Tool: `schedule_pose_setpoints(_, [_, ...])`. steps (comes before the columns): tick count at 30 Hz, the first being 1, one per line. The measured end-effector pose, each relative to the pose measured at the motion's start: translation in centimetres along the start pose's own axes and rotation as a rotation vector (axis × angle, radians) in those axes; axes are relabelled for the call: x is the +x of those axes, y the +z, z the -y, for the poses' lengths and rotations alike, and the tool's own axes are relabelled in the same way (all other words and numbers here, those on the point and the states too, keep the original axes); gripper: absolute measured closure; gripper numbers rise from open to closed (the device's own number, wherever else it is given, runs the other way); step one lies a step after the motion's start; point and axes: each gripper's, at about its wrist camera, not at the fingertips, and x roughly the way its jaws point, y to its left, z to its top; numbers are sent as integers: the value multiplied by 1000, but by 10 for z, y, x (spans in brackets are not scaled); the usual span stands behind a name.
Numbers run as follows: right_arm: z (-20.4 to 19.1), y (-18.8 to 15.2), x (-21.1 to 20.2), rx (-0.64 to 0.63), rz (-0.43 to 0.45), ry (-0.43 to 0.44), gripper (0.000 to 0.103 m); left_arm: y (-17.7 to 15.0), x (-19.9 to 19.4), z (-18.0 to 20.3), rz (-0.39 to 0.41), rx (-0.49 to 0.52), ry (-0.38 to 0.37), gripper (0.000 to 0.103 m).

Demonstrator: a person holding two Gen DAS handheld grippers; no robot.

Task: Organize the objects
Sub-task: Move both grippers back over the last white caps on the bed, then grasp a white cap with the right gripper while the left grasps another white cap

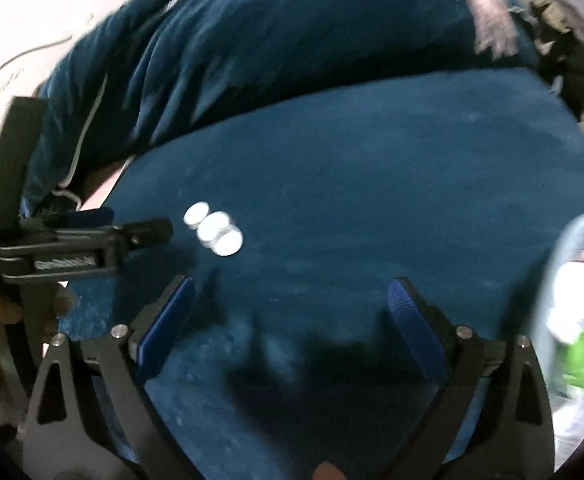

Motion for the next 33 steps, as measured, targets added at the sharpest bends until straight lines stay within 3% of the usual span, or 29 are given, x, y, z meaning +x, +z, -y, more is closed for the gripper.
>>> schedule_pose_setpoints(6, [-29, 18, 53, -80, -64, 15, 7, -3, 19, -36, -30, -93, 32, 2])
schedule_pose_setpoints(15, [-50, 43, 103, -187, -151, 40, 9, -1, 29, -50, -42, -141, 42, 2])
schedule_pose_setpoints(16, [-51, 43, 108, -196, -168, 45, 14, -1, 29, -49, -41, -141, 41, 2])
schedule_pose_setpoints(18, [-51, 41, 112, -222, -186, 38, 56, 1, 31, -48, -43, -139, 32, 5])
schedule_pose_setpoints(19, [-50, 40, 109, -231, -169, 33, 62, 1, 33, -45, -44, -132, 30, 6])
schedule_pose_setpoints(22, [-33, 37, 93, -170, -151, 95, 62, 3, 40, -37, -48, -110, 19, 8])
schedule_pose_setpoints(33, [17, 8, 35, 1, -46, 85, 62, 18, 74, 23, -44, 23, -1, 22])
